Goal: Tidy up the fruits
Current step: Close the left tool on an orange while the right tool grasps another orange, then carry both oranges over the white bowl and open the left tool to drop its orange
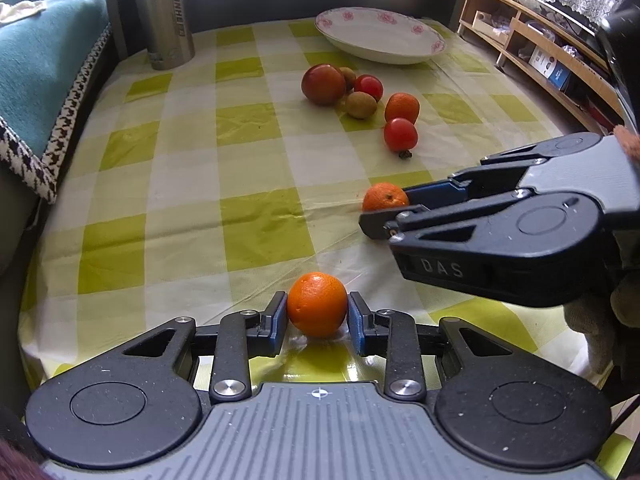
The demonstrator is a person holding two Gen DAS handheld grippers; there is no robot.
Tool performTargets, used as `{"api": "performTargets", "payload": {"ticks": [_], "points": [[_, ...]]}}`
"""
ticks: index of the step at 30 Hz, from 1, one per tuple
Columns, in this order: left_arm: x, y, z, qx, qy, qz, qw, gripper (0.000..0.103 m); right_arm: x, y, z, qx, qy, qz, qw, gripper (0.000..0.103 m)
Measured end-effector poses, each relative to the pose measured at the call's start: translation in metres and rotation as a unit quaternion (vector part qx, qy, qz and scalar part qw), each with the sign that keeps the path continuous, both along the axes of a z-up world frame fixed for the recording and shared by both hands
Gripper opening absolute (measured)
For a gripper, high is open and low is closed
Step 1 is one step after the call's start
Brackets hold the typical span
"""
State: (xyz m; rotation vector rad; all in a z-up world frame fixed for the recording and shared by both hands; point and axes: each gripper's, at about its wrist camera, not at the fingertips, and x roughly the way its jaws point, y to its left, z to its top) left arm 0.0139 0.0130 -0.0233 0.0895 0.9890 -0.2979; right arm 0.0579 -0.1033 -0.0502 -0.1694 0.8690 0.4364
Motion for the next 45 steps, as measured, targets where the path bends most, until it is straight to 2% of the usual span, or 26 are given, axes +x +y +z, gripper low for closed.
{"api": "performTargets", "payload": {"ticks": [4, 10, 15, 25, 30, 35, 45], "points": [[0.002, -0.003, 0.003, -0.002, -0.006, -0.005, 1.0000, 0.039, -0.002, -0.012, 0.008, 0.011, -0.004, -0.017, 1.000, 0.035], [0.009, -0.012, 0.023, 0.011, -0.048, -0.014, 0.9987, 0.039, -0.001, -0.033, 0.032, 0.031, -0.020, -0.052, 0.998, 0.035], [0.032, -0.028, 0.049, 0.001, -0.085, -0.032, 0.9958, 0.039, 0.006, -0.050, 0.055, 0.040, -0.045, -0.082, 0.995, 0.035], [0.117, -0.075, 0.063, -0.021, -0.127, -0.068, 0.9893, 0.039, 0.081, -0.090, 0.072, 0.035, -0.069, -0.133, 0.988, 0.035], [0.164, -0.094, 0.062, -0.010, -0.139, -0.078, 0.9871, 0.039, 0.131, -0.107, 0.067, 0.035, -0.066, -0.155, 0.985, 0.035], [0.202, -0.106, 0.047, -0.001, -0.134, -0.080, 0.9877, 0.039, 0.170, -0.117, 0.053, 0.026, -0.058, -0.167, 0.984, 0.035], [0.236, -0.118, 0.027, 0.022, -0.128, -0.090, 0.9874, 0.039, 0.206, -0.123, 0.027, 0.014, -0.051, -0.170, 0.984, 0.035]]}}
